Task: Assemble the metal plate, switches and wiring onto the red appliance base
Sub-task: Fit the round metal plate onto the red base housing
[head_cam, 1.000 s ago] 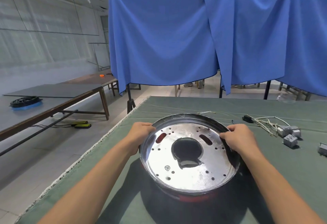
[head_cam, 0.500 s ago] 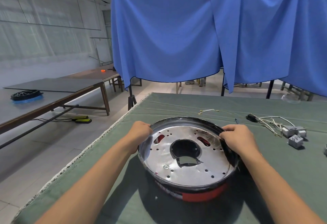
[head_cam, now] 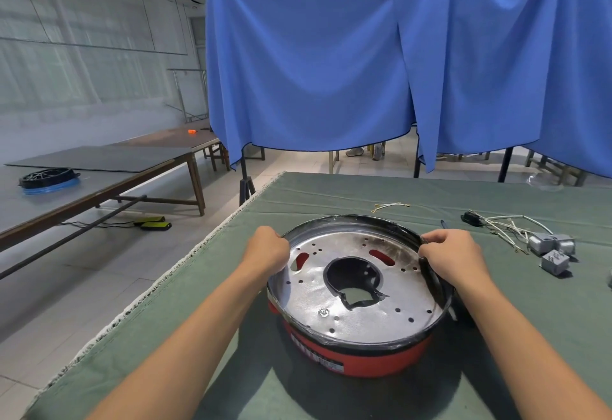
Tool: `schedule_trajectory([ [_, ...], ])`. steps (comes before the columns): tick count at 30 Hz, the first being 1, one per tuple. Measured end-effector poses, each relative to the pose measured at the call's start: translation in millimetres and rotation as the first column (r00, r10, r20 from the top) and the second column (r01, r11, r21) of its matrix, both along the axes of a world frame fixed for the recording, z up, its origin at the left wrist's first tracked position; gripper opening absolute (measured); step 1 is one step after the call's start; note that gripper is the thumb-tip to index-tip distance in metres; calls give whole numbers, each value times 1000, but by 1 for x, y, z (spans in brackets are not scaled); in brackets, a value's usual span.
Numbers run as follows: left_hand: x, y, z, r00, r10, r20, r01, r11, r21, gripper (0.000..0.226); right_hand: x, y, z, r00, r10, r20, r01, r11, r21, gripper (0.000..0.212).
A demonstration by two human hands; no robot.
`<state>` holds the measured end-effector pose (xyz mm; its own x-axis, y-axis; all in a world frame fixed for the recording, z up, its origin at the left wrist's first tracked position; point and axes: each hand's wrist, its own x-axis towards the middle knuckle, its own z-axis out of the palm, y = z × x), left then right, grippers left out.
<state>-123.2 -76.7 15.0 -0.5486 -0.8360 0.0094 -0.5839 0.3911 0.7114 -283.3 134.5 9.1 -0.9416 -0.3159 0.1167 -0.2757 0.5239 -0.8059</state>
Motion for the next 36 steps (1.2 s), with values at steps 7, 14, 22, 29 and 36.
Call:
schedule_trajectory([
  [7, 3, -5, 2, 1000, 3, 7, -4, 998, 55, 17, 1, -3, -1, 1000, 15, 0, -15, 999, 40, 22],
  [14, 5, 0, 4, 999, -22, 48, 16, 993, 113, 20, 0, -3, -4, 999, 18, 28, -21, 993, 115, 18],
  [22, 9, 5, 6, 998, -49, 43, 41, 987, 155, 36, 0, -4, 0, 988, 36, 151, -62, 983, 174, 22],
  [29, 12, 3, 7, 999, -33, 39, 26, 988, 151, 36, 5, -5, 4, 984, 20, 178, -65, 966, 251, 40],
  [36, 16, 4, 7, 1000, -18, 17, 16, 994, 109, 38, 9, -2, 7, 982, 29, 185, -68, 976, 205, 41],
])
